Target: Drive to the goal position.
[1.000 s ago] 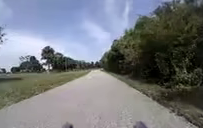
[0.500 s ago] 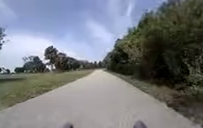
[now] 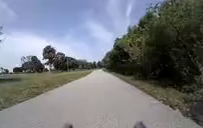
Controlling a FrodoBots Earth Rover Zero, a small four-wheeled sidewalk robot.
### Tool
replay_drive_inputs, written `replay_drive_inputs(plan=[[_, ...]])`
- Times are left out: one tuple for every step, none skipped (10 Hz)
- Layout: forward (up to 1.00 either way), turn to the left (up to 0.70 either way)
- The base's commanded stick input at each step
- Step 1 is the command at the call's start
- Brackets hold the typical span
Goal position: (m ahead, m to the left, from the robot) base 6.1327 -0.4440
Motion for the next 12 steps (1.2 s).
replay_drive_inputs(plan=[[0.70,0.14],[0.70,0.14],[0.70,0.14],[0.70,0.14],[0.70,0.14],[0.70,0.14],[0.70,0.14],[0.70,0.14],[0.70,0.12],[0.70,0.06],[0.70,0.00],[0.70,0.00]])
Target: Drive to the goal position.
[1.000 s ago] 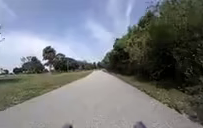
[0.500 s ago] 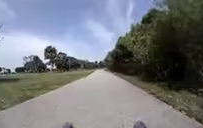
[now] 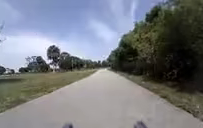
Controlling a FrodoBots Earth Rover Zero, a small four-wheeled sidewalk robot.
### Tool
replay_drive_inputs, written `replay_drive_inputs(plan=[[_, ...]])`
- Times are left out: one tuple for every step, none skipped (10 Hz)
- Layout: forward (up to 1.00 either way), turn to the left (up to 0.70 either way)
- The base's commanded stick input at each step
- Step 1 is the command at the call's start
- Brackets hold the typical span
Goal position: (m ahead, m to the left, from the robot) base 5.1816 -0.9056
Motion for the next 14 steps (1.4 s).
replay_drive_inputs(plan=[[0.70,0.00],[0.70,0.00],[0.70,0.00],[0.70,0.00],[0.70,0.00],[0.70,0.00],[0.70,0.00],[0.70,0.00],[0.70,0.00],[0.70,0.00],[0.70,0.00],[0.70,0.00],[0.70,0.00],[0.70,0.00]])
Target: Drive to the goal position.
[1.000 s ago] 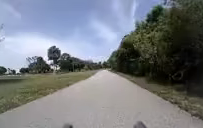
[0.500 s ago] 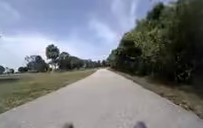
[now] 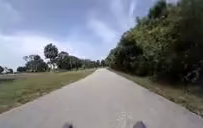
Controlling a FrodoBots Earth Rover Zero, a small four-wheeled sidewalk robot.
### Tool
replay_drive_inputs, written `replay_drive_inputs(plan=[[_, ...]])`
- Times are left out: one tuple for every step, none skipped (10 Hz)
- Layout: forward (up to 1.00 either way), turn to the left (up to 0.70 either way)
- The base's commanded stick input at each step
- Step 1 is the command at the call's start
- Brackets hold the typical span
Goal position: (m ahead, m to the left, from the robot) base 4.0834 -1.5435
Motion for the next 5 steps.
replay_drive_inputs(plan=[[0.70,0.00],[0.70,0.00],[0.70,0.00],[0.70,0.00],[0.70,0.00]])
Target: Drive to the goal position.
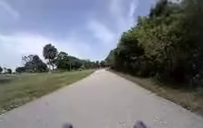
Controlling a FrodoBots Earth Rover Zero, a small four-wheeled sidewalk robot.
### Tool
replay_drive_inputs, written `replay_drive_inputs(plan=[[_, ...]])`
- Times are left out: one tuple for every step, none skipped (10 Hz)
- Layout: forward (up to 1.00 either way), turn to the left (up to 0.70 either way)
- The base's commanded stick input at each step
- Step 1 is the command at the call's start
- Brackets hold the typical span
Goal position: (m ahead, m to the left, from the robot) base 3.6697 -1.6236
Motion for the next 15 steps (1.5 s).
replay_drive_inputs(plan=[[0.70,0.00],[0.70,0.00],[0.70,0.00],[0.70,0.00],[0.70,0.00],[0.70,0.00],[0.70,0.00],[0.70,0.00],[0.70,0.00],[0.70,0.00],[0.70,0.00],[0.70,0.00],[0.70,0.00],[0.70,0.00],[0.70,0.00]])
